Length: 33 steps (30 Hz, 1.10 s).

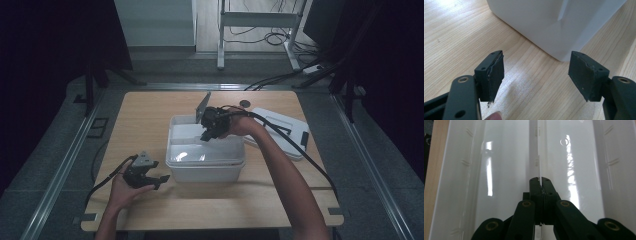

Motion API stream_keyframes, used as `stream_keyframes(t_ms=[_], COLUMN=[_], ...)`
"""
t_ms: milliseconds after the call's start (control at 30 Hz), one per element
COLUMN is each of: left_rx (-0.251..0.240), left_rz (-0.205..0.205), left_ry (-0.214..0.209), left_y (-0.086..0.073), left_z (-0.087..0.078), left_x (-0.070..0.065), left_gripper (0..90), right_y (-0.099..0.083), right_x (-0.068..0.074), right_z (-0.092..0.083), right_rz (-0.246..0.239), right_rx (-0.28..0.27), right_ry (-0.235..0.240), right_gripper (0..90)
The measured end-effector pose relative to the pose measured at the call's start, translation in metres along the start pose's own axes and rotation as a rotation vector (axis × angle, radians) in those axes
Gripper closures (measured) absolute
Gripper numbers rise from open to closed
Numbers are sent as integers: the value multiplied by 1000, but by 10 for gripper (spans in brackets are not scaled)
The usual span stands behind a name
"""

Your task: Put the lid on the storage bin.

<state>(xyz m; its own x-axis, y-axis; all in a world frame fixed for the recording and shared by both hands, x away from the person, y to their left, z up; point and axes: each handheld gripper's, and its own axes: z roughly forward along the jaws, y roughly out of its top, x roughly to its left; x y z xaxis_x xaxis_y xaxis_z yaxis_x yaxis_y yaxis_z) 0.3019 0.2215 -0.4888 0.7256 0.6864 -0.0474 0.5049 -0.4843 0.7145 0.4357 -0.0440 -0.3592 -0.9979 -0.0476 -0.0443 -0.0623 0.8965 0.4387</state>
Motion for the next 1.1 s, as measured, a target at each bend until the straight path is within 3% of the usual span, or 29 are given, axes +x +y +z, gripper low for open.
stream_keyframes(t_ms=[900,1100], left_rx=[8,7], left_rz=[1,1], left_ry=[-5,-2], left_y=[0,0], left_z=[2,2], left_x=[-1,0], left_gripper=[288,289], right_y=[-9,-9], right_x=[2,5], right_z=[5,-7], right_rz=[27,27], right_rx=[16,-10], right_ry=[10,-4], right_gripper=[764,708])
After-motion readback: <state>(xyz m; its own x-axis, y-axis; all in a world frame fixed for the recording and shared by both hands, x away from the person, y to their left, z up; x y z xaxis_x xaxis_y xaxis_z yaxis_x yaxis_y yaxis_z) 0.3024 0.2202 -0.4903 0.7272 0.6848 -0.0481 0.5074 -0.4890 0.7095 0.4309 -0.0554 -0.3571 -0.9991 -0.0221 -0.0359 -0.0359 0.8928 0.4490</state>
